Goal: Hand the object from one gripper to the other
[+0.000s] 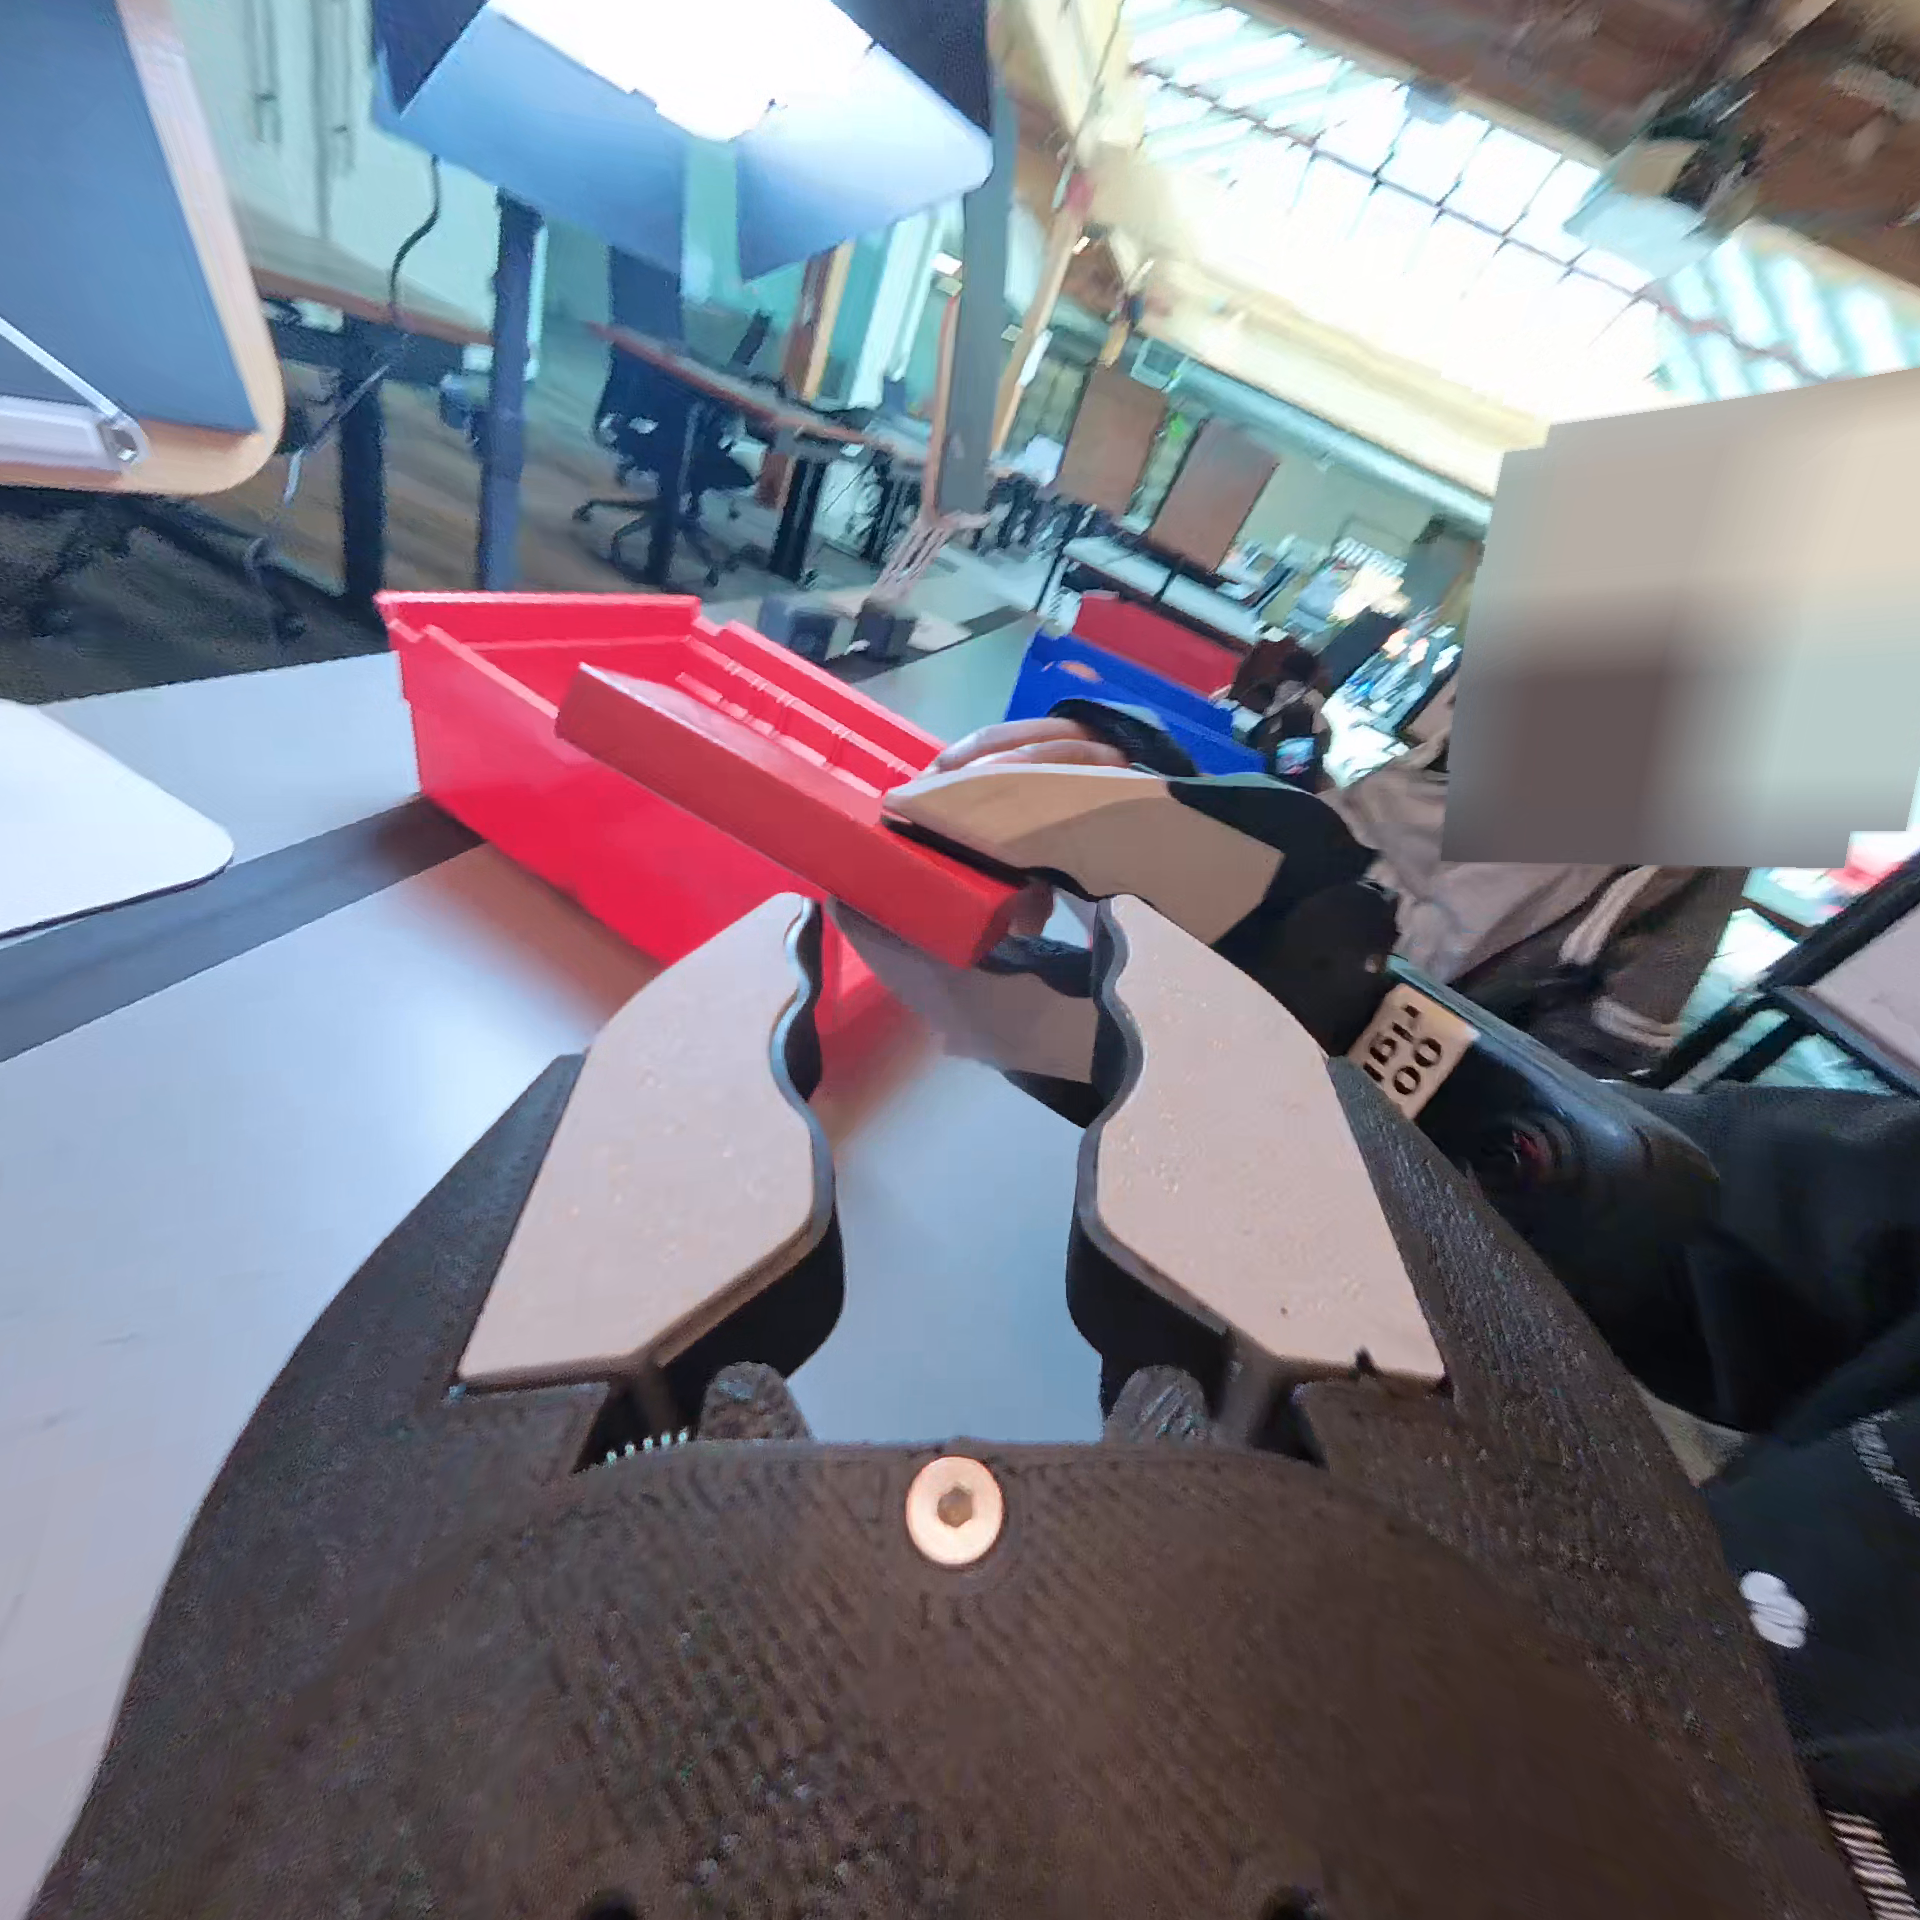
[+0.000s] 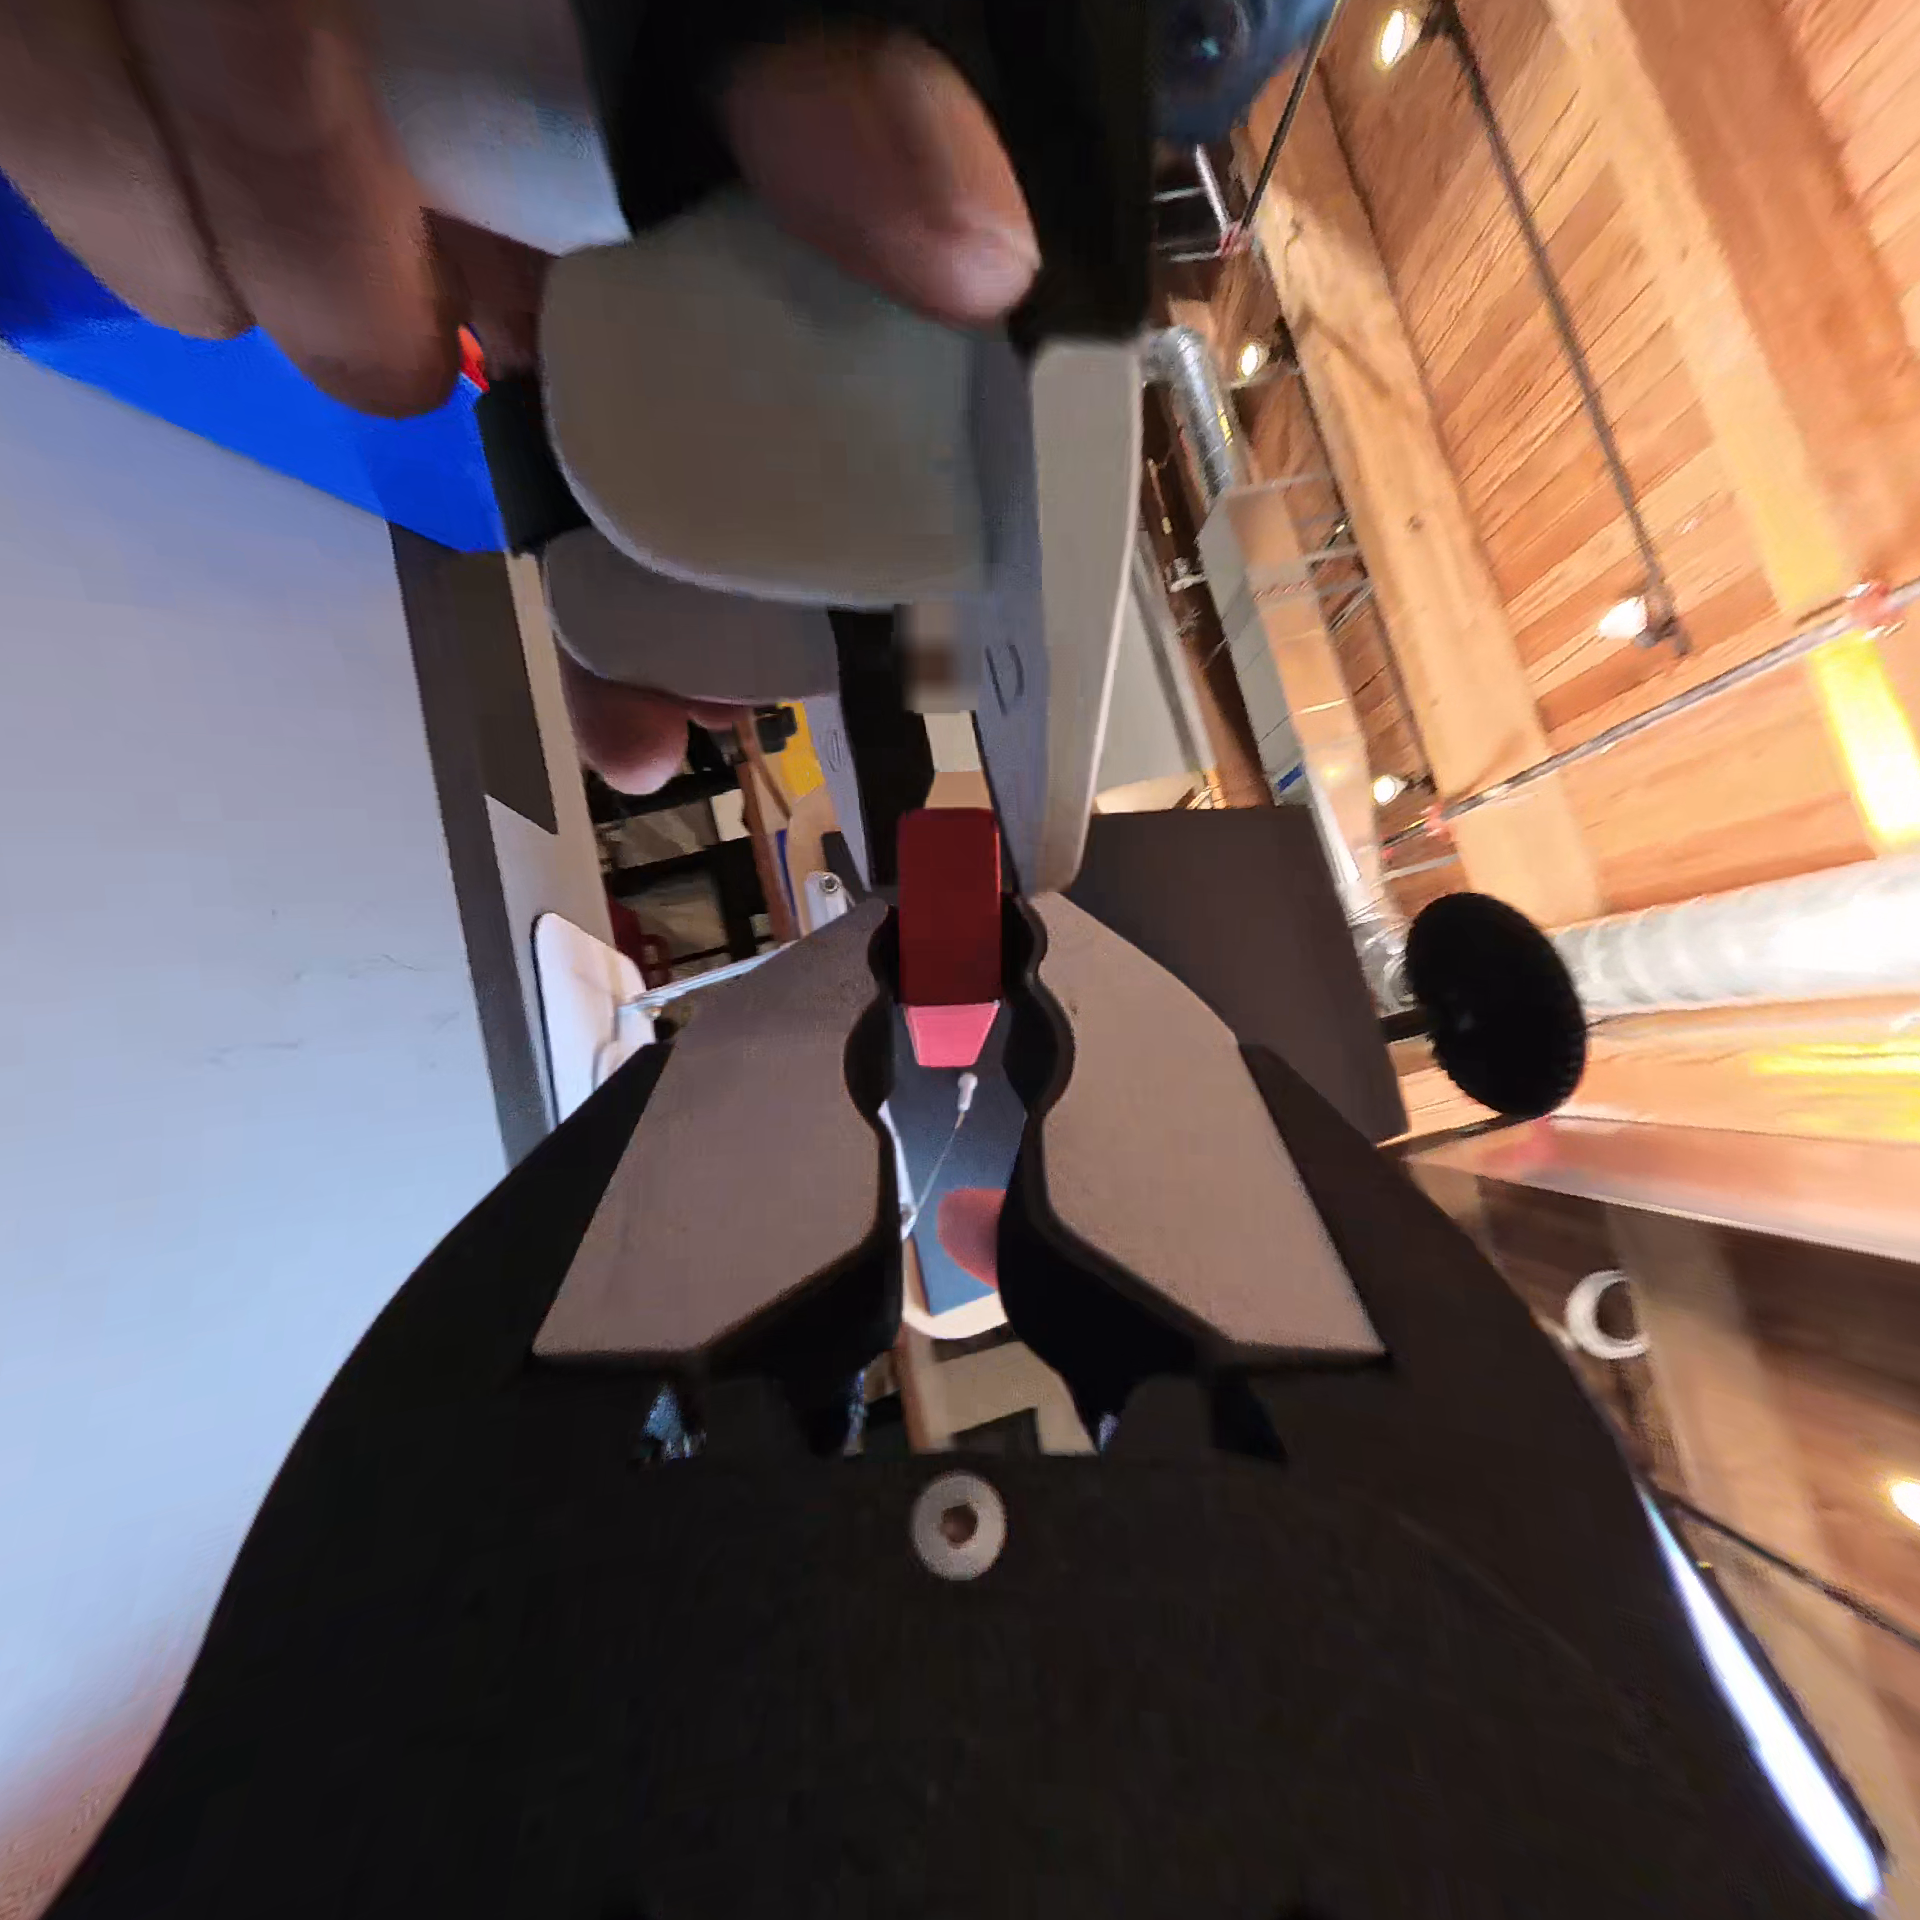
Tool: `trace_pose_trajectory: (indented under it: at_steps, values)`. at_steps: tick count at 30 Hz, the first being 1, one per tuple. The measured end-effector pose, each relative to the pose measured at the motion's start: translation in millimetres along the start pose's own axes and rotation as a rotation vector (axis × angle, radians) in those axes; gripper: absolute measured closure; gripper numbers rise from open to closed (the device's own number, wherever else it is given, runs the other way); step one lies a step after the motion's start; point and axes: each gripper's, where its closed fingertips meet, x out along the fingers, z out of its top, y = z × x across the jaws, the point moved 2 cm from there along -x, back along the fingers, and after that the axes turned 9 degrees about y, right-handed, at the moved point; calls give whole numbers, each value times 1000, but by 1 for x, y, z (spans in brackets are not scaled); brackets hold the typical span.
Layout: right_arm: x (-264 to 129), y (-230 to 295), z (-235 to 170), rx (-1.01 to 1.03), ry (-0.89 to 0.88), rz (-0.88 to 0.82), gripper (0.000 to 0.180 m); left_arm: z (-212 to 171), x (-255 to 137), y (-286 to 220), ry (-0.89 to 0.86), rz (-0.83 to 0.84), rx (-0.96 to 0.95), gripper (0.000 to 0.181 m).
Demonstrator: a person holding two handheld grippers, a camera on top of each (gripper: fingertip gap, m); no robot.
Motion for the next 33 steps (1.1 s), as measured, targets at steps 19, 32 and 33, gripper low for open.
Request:
trace_pose_trajectory:
  at_steps: [19, 32, 33]
  values:
    - [-8, -3, 9, -3, -89, -73, 163, -5, -2, -3, 40, 99, 316, 150]
    - [-23, 2, 24, 352, -294, 322, 162, -12, -16, 15, 156, 91, 322, 96]
    - [-26, 0, 25, 366, -312, 346, 162, -14, -18, 18, 155, 45, 262, 93]
